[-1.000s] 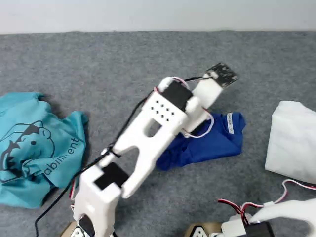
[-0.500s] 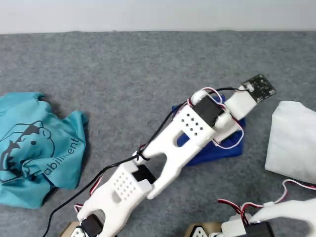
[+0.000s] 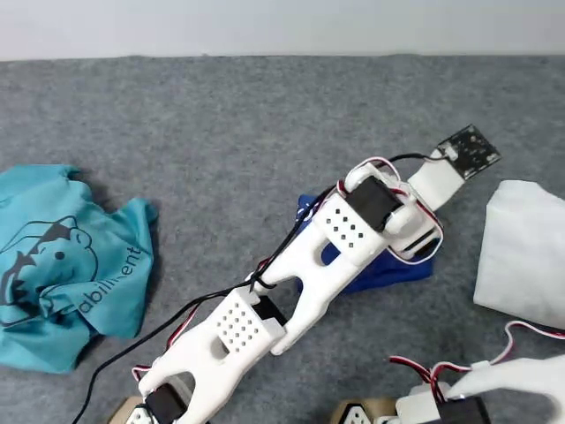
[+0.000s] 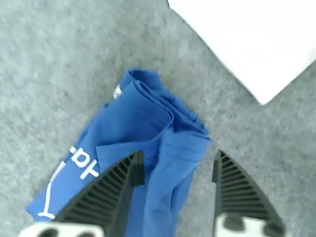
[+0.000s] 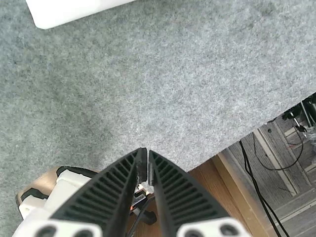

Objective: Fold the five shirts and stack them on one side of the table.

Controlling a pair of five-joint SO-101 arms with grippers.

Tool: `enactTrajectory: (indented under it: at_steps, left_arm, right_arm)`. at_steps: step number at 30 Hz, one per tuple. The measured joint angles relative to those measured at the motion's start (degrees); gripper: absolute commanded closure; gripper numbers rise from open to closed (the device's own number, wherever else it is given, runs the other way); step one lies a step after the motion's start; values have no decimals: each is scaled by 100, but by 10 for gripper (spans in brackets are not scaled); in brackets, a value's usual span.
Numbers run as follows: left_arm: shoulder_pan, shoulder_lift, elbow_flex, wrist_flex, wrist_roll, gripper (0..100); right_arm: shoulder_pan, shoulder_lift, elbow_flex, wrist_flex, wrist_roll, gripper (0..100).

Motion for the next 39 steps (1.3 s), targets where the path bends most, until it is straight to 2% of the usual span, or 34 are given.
enactTrajectory:
  at_steps: [6,14,22,27,35,39]
  left_arm:
    - [-369,0,-264,44,0,978]
    - [-1099,0,466,44,-237,987]
    - [-1073,0,1829,44,-264,987]
    - [-738,0,2532,35,-308,987]
    - [624,-686,3200,18,-308,987]
    - [976,-1090,3385,26,-308,986]
  right_arm:
    - [0,0,0,0,0,989]
    - [0,0,0,0,0,989]
    - [0,0,0,0,0,987]
    - [0,0,0,0,0,987]
    - [-44,0,0,0,0,987]
    - [-149,0,0,0,0,987]
